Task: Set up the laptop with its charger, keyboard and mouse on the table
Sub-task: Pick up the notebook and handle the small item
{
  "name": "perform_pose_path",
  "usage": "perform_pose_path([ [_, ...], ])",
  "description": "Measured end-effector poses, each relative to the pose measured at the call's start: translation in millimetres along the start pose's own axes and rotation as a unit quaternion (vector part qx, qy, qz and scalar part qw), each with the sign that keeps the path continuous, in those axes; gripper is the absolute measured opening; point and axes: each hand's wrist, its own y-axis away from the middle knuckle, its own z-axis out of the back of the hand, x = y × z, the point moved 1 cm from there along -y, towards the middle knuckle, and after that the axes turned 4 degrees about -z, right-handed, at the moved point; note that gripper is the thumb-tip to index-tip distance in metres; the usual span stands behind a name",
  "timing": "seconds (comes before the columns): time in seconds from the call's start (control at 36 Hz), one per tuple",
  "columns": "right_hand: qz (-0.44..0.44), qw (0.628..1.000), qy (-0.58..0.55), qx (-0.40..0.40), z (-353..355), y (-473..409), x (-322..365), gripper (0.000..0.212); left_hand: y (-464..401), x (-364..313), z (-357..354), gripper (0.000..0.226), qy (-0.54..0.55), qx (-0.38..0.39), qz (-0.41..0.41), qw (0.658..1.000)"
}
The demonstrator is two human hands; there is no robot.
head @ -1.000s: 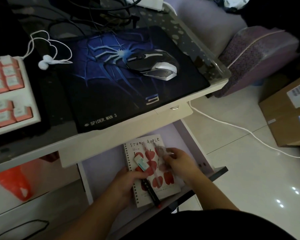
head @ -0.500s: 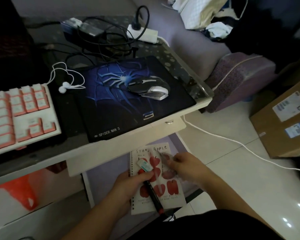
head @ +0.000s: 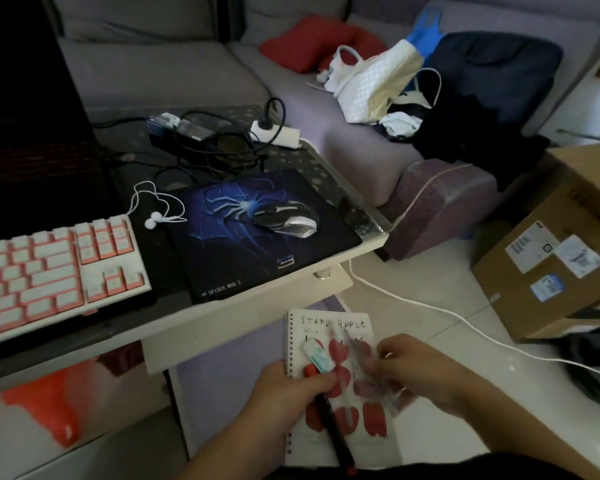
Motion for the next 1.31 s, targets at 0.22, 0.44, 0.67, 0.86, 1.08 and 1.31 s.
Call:
perform_pose_path([
  [0.22,0.101,0.994,-0.026,-0.015,53.0,78.1,66.7,0.034,40.6,-79.9,-7.4,0.021,-0.008,0.014,-0.097,0.995],
  [0.44,0.157,0.987,-0.003,-0.046,39.4,74.2,166.2,0.026,65.0,-159.2,37.8,0.025,-0.015,-0.047,-0.138,0.989],
  [0.67,0.171,0.985,-0.006,0.000,3.3,35.5,221.8,0.034,63.9,-180.0,94.2,0.031,-0.039,-0.107,-0.154,0.982],
  [0.86,0.188,0.979,0.021,-0.076,-26.6,-7.7,266.1,0.031,26.0,-197.7,122.2,0.034,-0.112,-0.225,-0.203,0.946],
  [1.08,0.215,0.957,0.102,-0.164,-37.8,-32.1,288.2,0.020,10.6,-210.0,129.4,0.026,-0.181,-0.262,-0.192,0.928],
  [1.31,0.247,0.947,0.101,-0.177,-27.8,-26.3,270.0,0.018,27.0,-196.9,113.7,0.074,-0.249,-0.295,-0.184,0.904],
])
